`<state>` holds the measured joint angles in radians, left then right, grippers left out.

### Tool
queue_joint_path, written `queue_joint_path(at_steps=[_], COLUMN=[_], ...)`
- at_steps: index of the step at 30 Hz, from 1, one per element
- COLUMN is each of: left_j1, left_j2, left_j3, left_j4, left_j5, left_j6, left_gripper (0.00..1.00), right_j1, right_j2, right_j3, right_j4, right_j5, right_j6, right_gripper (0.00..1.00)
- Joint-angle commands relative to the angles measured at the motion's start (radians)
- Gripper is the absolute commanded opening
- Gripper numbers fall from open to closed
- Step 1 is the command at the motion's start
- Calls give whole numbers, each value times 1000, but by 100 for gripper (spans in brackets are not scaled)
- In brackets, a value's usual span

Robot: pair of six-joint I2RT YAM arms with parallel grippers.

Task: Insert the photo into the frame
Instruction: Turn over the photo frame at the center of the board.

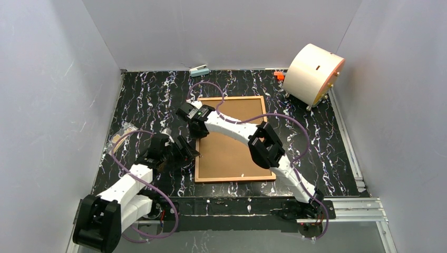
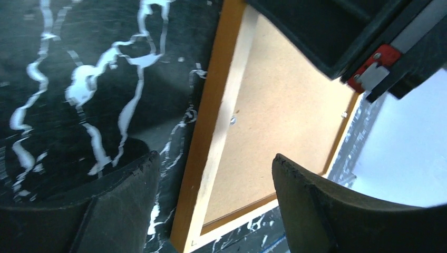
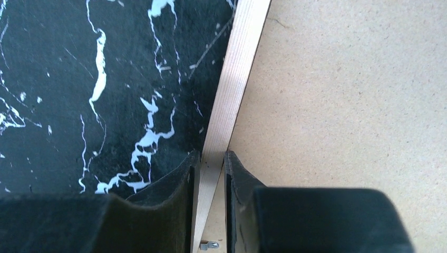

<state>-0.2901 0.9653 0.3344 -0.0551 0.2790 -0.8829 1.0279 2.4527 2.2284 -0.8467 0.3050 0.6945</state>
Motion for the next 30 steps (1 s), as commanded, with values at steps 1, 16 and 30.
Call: queue_joint_path(at_steps=[1,16,30], left_j1=[0,-1,-1], left_j2=[46,137,126], left_j3=[-21,-58,-69], left_j4=[167,442,568], left_j5=[159,331,388], left_j6=[-24,-182,-278], left_gripper=[75,67,16], right_j1=[2,1,0], right_j2=[-145,-292,-349], right_j3=[-19,-140,-141], right_j4=[-16,38,60], right_j5=[-20,-130,-135], right_j6=[5,37,63], right_gripper=[11,11,1])
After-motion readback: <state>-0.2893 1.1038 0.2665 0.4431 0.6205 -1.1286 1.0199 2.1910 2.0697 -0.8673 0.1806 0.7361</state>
